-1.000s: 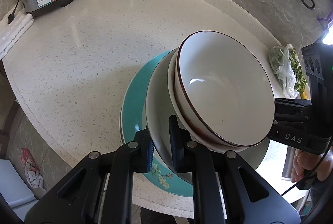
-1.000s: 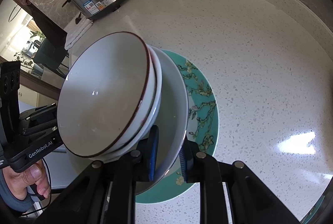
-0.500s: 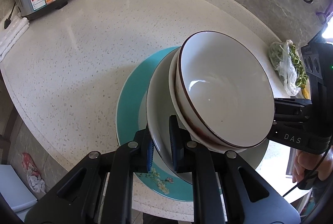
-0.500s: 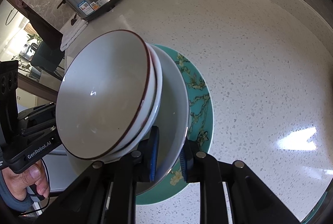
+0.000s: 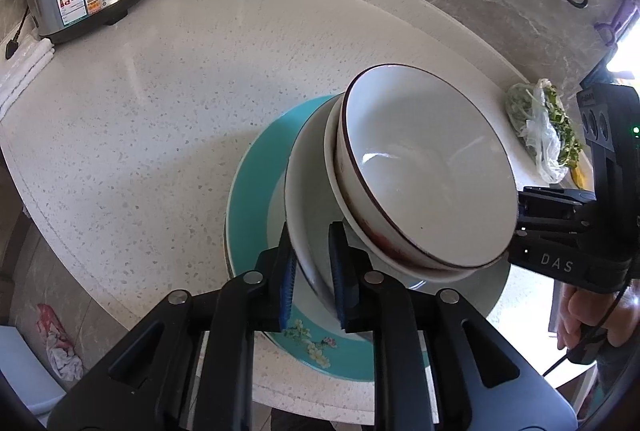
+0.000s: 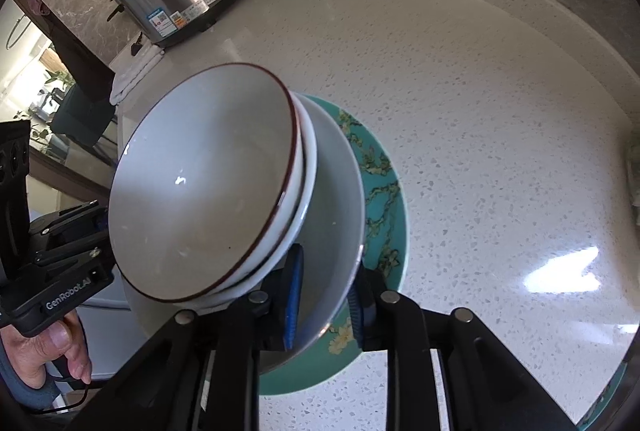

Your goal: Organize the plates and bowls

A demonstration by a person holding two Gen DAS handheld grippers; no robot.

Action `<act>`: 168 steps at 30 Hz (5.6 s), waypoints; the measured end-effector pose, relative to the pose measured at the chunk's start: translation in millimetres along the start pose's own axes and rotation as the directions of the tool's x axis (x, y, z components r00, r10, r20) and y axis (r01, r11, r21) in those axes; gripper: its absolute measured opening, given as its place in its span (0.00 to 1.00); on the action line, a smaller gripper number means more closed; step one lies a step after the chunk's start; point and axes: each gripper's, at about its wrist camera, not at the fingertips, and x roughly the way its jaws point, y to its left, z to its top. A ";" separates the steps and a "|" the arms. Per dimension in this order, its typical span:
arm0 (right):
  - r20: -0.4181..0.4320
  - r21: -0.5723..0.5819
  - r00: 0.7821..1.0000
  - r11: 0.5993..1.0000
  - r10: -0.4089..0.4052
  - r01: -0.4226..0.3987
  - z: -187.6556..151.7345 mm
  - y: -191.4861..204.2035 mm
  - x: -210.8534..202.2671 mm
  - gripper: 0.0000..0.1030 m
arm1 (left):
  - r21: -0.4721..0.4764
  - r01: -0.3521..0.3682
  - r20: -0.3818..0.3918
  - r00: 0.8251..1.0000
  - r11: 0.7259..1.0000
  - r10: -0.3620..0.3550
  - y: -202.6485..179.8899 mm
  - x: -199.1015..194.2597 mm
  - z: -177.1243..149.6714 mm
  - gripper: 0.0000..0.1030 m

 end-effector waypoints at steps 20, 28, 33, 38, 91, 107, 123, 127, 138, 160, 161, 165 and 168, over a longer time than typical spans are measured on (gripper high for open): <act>0.183 0.127 0.977 0.988 -0.110 0.088 -37.9 9.5 -86.7 0.67 | 0.062 0.020 0.151 0.988 0.998 -0.029 -12.3 -112.0 -20.5 0.89; 0.324 0.242 0.935 0.968 -0.146 0.067 -79.2 40.8 -148.5 0.89 | 0.087 -0.085 0.188 0.980 0.993 0.067 -37.4 -169.1 -51.0 0.90; 0.352 0.229 0.916 0.967 -0.190 0.113 -98.9 79.1 -174.3 1.00 | 0.020 -0.082 0.239 0.968 0.996 0.075 -38.8 -210.2 -65.3 0.90; 0.390 0.285 0.872 0.940 -0.295 0.190 -109.7 109.7 -196.0 1.00 | 0.106 -0.102 0.242 0.967 0.989 0.074 -45.8 -230.9 -65.7 0.90; 0.331 0.557 0.760 0.766 -0.559 0.320 -91.4 173.8 -198.4 1.00 | 0.398 -0.017 0.203 0.977 0.917 -0.070 -19.6 -244.7 -9.0 1.00; 0.325 0.551 0.765 0.769 -0.556 0.325 -85.6 175.4 -196.4 1.00 | 0.367 -0.025 0.202 0.978 0.930 -0.054 -11.0 -243.8 -2.7 1.00; 0.311 0.557 0.765 0.760 -0.564 0.334 -84.0 168.4 -194.2 1.00 | 0.340 -0.074 0.210 0.978 0.937 0.001 -14.4 -239.6 -3.4 1.00; 0.311 0.556 0.765 0.761 -0.564 0.335 -84.4 168.3 -194.2 1.00 | 0.341 -0.072 0.207 0.978 0.937 0.000 -14.9 -239.6 -4.8 1.00; 0.307 0.558 0.766 0.759 -0.564 0.335 -87.2 168.6 -193.4 1.00 | 0.339 -0.071 0.203 0.979 0.938 0.001 -15.1 -241.0 -7.9 1.00; 0.307 0.557 0.767 0.760 -0.563 0.335 -87.6 168.7 -193.1 1.00 | 0.342 -0.063 0.198 0.980 0.937 -0.007 -15.1 -243.5 -8.0 1.00; 0.307 0.556 0.767 0.760 -0.563 0.335 -87.4 168.7 -193.1 1.00 | 0.343 -0.063 0.199 0.980 0.937 -0.007 -15.1 -243.7 -8.1 1.00; 0.305 0.557 0.767 0.759 -0.564 0.336 -89.9 169.1 -192.8 1.00 | 0.344 -0.063 0.197 0.980 0.937 -0.006 -15.6 -243.7 -8.5 1.00; 0.304 0.557 0.768 0.759 -0.563 0.336 -89.8 168.9 -192.3 1.00 | 0.352 -0.064 0.196 0.981 0.934 -0.007 -16.4 -243.0 -8.1 1.00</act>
